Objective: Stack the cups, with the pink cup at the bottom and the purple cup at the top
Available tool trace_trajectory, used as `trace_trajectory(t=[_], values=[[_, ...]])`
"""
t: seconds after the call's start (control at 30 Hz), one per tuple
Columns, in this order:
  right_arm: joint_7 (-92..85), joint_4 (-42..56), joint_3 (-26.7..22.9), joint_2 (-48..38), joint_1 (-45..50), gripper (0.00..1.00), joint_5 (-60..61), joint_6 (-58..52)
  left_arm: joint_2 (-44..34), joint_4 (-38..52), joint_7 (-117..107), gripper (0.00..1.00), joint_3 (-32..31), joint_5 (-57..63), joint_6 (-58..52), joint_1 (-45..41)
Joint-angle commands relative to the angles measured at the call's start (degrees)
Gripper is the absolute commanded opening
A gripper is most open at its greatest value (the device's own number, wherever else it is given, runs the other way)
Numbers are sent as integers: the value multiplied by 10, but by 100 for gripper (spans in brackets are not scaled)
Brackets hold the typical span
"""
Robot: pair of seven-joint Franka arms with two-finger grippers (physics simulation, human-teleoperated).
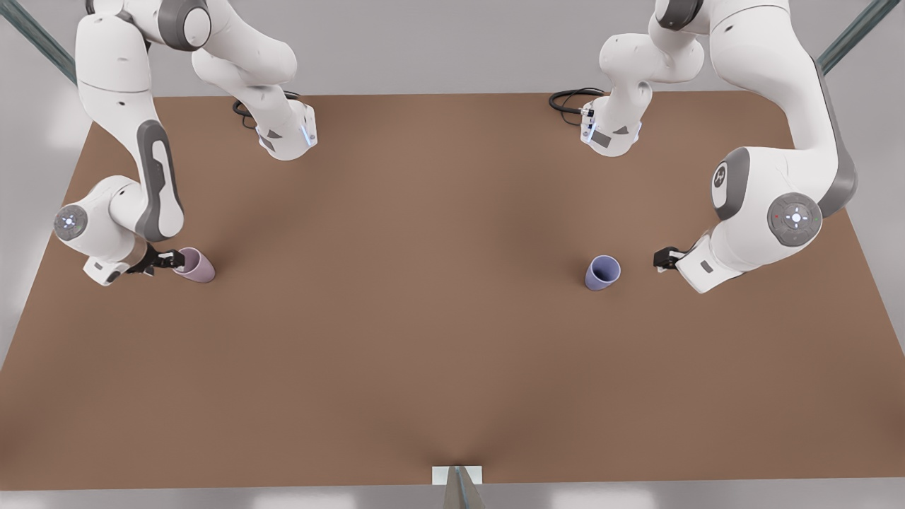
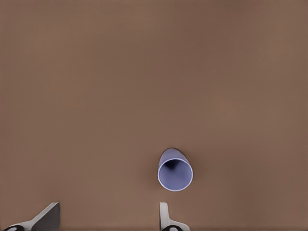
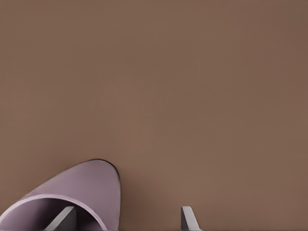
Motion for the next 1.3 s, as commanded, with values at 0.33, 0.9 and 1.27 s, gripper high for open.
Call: trace_trajectory(t=[0.33, 0.9, 1.27], values=[[-81, -21, 2, 4, -8, 66, 3, 15, 7, 1, 4, 100, 1, 0, 6, 1], [-75, -28, 3, 5, -6, 31, 24, 8, 8, 1, 5, 100, 1, -3, 6, 1], [184, 1, 17, -106, 181, 21, 24, -129, 14, 0, 5, 100, 0, -5, 19, 1]])
